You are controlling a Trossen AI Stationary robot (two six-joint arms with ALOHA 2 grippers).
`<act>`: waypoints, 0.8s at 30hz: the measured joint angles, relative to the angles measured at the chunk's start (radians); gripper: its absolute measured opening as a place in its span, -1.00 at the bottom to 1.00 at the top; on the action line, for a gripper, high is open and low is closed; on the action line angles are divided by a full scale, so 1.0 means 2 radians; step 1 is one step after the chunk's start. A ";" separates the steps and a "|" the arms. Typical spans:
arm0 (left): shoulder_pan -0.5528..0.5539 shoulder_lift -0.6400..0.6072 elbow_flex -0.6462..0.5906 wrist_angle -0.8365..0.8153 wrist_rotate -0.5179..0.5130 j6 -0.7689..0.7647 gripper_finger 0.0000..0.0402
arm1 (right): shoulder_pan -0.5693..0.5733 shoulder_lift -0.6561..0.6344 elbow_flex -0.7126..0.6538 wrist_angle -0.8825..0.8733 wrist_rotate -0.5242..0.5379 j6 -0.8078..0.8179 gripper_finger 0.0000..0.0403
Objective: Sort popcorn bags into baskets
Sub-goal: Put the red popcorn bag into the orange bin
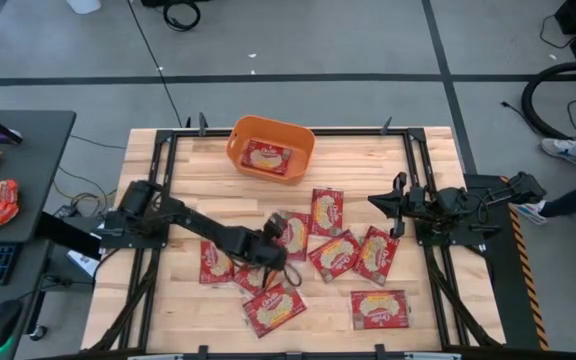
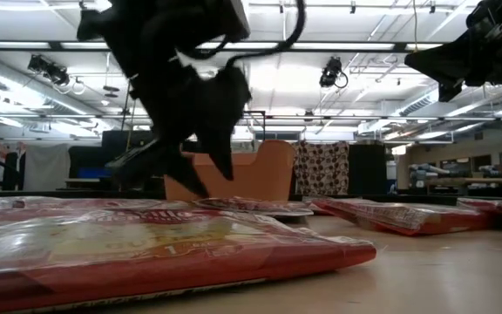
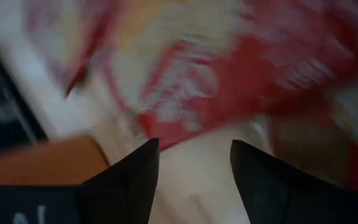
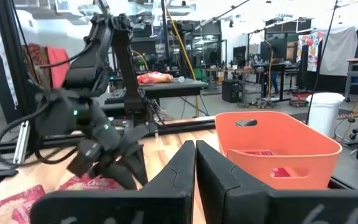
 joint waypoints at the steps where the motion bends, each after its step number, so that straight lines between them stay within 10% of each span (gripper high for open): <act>1: 0.002 0.009 0.000 0.007 -0.002 0.033 0.01 | 0.000 0.001 0.000 0.002 0.000 0.000 -0.90; 13: 0.019 0.031 0.001 0.057 -0.002 0.151 -0.04 | 0.000 0.002 0.000 0.014 0.000 0.000 -0.90; 24: 0.017 0.027 0.000 0.057 0.027 0.045 -0.69 | 0.000 0.002 0.000 0.015 0.000 0.000 -0.90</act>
